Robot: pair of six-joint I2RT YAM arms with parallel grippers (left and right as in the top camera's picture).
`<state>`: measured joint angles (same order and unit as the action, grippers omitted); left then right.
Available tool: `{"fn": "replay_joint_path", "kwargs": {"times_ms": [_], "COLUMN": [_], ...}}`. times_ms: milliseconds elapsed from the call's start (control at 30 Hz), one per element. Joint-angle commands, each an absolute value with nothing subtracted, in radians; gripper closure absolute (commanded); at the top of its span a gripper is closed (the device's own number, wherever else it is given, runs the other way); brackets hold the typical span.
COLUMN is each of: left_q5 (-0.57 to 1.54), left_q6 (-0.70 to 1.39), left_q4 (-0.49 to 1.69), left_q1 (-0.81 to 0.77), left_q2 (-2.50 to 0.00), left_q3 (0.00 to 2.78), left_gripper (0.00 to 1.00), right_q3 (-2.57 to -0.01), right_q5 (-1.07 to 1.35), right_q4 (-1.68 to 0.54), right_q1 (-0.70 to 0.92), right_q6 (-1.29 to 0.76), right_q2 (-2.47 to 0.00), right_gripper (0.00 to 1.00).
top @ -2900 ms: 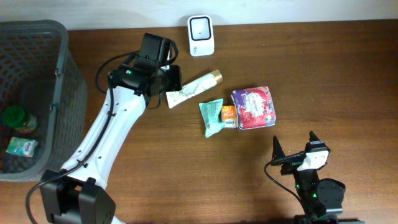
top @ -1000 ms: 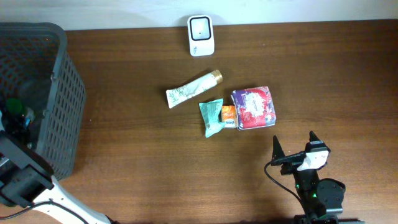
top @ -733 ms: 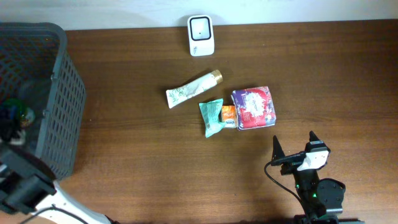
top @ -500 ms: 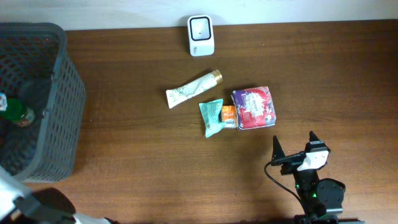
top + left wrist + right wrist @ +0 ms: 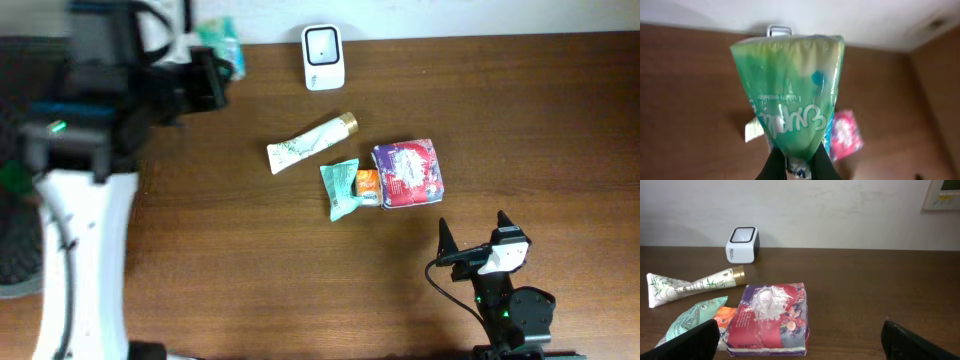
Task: Scan the item barcode
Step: 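Place the small green wipes pack beside the mint wipes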
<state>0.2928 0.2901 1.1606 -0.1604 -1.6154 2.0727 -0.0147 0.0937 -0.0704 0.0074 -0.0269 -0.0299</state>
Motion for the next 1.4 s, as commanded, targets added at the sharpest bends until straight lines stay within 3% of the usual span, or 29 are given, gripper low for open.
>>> {"fn": "replay_joint_path", "kwargs": {"times_ms": [0,167,500,533,567,600,767,900,933,967,1000,1167,1367], "left_q5": [0.125,0.126,0.122,0.122,0.121,0.121,0.115,0.115,0.115,0.115,0.116,0.114,0.104], "left_q6": [0.241,0.302,0.302,0.302,0.302,0.302,0.302,0.301,0.301,0.3,0.288,0.283,0.284], "left_q4": [1.203,1.251,1.262,1.262,1.262,1.261,1.379,1.583,1.638,1.679,1.688,1.688,1.688], "left_q1": [-0.3,-0.419,-0.506,-0.508,-0.508,-0.506,-0.471,-0.407,-0.384,-0.357,-0.328,-0.139,0.212], "left_q2": [-1.755,-2.011,-2.323,-2.339,-2.344,-2.343,-2.343,-2.343,-2.343,-2.343,-2.342,-2.251,-2.189], "left_q3": [2.075,2.075,2.075,2.075,2.075,2.075,2.211,2.545,2.673,2.79,2.897,3.139,3.133], "left_gripper": [1.0,1.0,1.0,0.97,0.8,0.72,0.56,0.53,0.41,0.18,0.02,0.01,0.01], "right_q3": [-0.006,-0.006,-0.006,-0.006,-0.006,-0.006,-0.006,-0.006,-0.006,-0.006,-0.006,-0.006,-0.006], "right_q5": [0.085,0.085,0.085,0.085,0.085,0.085,0.085,0.085,0.085,0.085,0.085,0.085,0.085], "right_q4": [-0.071,-0.071,-0.071,-0.071,-0.071,-0.071,-0.071,-0.071,-0.071,-0.071,-0.071,-0.071,-0.071], "right_q1": [0.015,0.015,0.015,0.015,0.015,0.015,0.015,0.015,0.015,0.015,0.015,0.015,0.015], "right_q6": [-0.034,-0.034,-0.034,-0.034,-0.034,-0.034,-0.034,-0.034,-0.034,-0.034,-0.034,-0.034,-0.034], "right_q2": [-0.026,-0.026,-0.026,-0.026,-0.026,-0.026,-0.026,-0.026,-0.026,-0.026,-0.026,-0.026,-0.026], "right_gripper": [0.01,0.01,0.01,0.01,0.01,0.01,0.01,0.01,0.01,0.01,0.01,0.01,0.01]}}
